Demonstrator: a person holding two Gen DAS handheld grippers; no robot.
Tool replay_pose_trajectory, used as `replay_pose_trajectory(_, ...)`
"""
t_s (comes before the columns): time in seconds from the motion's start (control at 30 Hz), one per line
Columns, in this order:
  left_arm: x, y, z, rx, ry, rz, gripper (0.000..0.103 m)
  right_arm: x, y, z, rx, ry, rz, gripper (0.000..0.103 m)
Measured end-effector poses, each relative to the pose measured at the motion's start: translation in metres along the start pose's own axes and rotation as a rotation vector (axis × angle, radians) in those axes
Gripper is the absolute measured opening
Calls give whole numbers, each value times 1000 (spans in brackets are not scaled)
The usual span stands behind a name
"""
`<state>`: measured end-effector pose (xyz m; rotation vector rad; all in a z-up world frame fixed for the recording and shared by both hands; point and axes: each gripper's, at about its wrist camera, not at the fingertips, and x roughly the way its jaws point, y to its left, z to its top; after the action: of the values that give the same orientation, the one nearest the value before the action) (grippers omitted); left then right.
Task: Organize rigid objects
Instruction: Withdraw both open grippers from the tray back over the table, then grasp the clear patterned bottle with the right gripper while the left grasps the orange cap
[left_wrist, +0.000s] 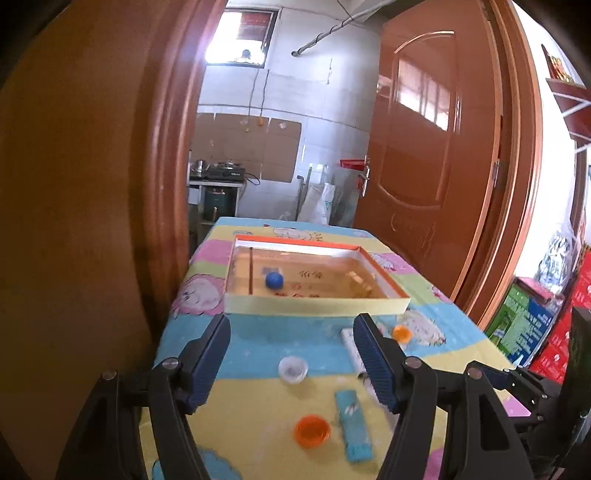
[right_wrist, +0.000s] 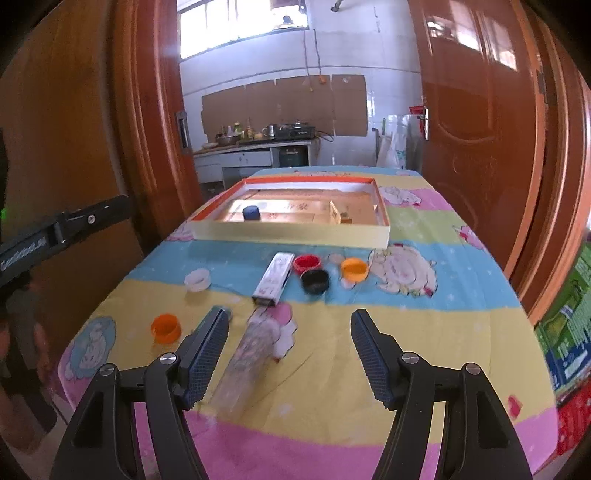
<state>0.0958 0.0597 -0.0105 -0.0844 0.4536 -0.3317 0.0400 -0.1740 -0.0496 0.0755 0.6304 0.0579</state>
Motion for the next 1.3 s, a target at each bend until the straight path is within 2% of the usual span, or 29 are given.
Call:
replay_pose_trajectory(0.17,-13,-4,-20,62,3,57,69,12,18,-17,-13,43,-32,70)
replay_pose_trajectory(0.63,-6,8,-43,62,53,71,69,38,30,-18,-15,103,-88,68)
replay_pose_trajectory(0.73,-4,10,-45,69,59,76,69,43,38,-19,-42,118,-98,55)
replay_pose_trajectory(0.8,-2,11,-47,75,68,82,69,47,42,-20,-61,130,-113,35)
replay_pose_trajectory(0.9,2,13,-51,85,88,75,69,53,45,-23,-77,151,-91,25)
replay_pose_trajectory(0.97,6,12,-53,100,116,63,69,53,46,-23,-91,146,-97,21)
replay_pose_trajectory(1.13,17,-2,-61,154,193,8,69,51,37,-24,-65,148,-68,20)
replay_pose_trajectory(1.3,30,-19,-71,213,247,21,69,49,29,-24,-48,147,-60,20)
